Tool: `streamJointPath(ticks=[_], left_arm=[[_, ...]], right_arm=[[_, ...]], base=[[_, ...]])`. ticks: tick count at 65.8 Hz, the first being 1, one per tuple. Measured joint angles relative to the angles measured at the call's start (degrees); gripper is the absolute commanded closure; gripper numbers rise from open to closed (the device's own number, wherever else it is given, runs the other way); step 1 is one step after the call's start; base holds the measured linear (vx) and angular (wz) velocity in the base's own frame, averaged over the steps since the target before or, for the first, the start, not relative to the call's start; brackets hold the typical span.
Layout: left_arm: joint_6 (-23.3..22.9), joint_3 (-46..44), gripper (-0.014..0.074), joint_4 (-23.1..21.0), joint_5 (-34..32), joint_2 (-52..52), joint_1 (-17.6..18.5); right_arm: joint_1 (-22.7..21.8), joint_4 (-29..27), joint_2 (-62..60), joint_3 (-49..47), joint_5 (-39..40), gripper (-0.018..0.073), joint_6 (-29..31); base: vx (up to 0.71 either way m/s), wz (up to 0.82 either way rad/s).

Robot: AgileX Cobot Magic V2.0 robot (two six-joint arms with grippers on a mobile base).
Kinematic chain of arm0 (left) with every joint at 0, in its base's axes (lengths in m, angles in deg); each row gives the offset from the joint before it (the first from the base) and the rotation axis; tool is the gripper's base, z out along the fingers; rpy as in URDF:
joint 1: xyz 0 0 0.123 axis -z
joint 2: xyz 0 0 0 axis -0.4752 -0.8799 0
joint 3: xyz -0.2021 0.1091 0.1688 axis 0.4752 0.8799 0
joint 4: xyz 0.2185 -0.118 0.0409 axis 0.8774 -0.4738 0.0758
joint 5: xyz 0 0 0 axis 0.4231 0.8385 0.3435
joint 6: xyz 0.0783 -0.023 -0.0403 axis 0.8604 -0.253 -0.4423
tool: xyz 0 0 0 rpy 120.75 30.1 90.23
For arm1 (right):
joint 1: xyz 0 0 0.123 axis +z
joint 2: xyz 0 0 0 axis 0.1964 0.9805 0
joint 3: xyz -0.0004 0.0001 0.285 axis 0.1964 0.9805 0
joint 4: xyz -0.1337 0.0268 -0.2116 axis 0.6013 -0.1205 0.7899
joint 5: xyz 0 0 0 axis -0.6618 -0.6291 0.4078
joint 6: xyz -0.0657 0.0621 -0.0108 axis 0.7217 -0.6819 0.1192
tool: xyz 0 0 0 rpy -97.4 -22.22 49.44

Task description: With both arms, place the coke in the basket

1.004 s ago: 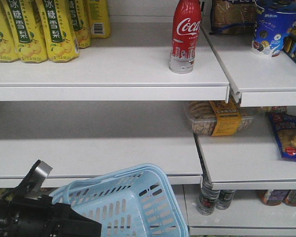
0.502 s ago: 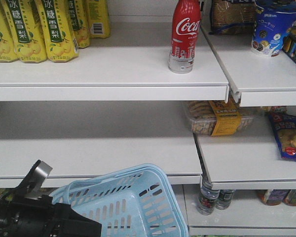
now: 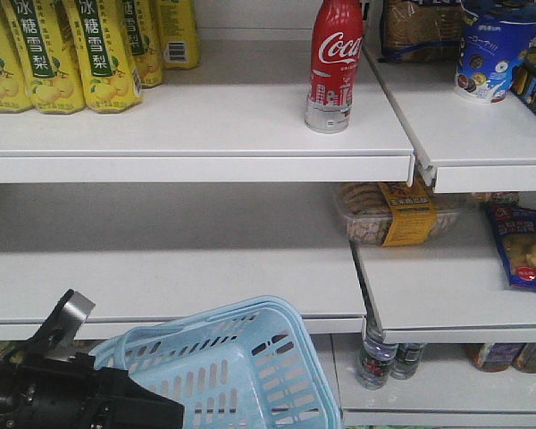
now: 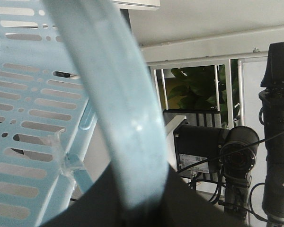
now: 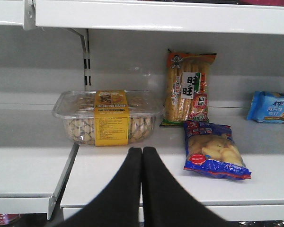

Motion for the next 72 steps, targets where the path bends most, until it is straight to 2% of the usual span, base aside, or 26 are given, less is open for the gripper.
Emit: streamJointPath(ticks=[23, 34, 40, 58, 72], left_arm=[[0.0, 0.0, 0.0603, 0.0, 0.0, 0.0, 0.0], [0.0, 0.0, 0.0603, 0.0, 0.0, 0.0, 0.0], [0.0, 0.0, 0.0603, 0.0, 0.0, 0.0, 0.0], [0.0, 0.0, 0.0603, 0.0, 0.0, 0.0, 0.0], [0.0, 0.0, 0.0603, 0.0, 0.0, 0.0, 0.0]], right_arm=[[0.0, 0.27, 0.0, 0.0, 0.22, 0.0569, 0.06], [0.0, 0.79, 0.0, 0.0, 3.52, 0.0569, 0.18], [0.0, 0.9, 0.0, -0.7, 2.13, 0.0569, 0.18], [0.0, -3.28, 9.38, -8.22, 0.15, 0.0569, 0.02], [0.0, -4.85, 19.53, -17.68, -2.19, 0.0569, 0.17]], base=[[0.0, 0.0], [0.0, 0.0], [0.0, 0.0], [0.0, 0.0], [0.0, 0.0]])
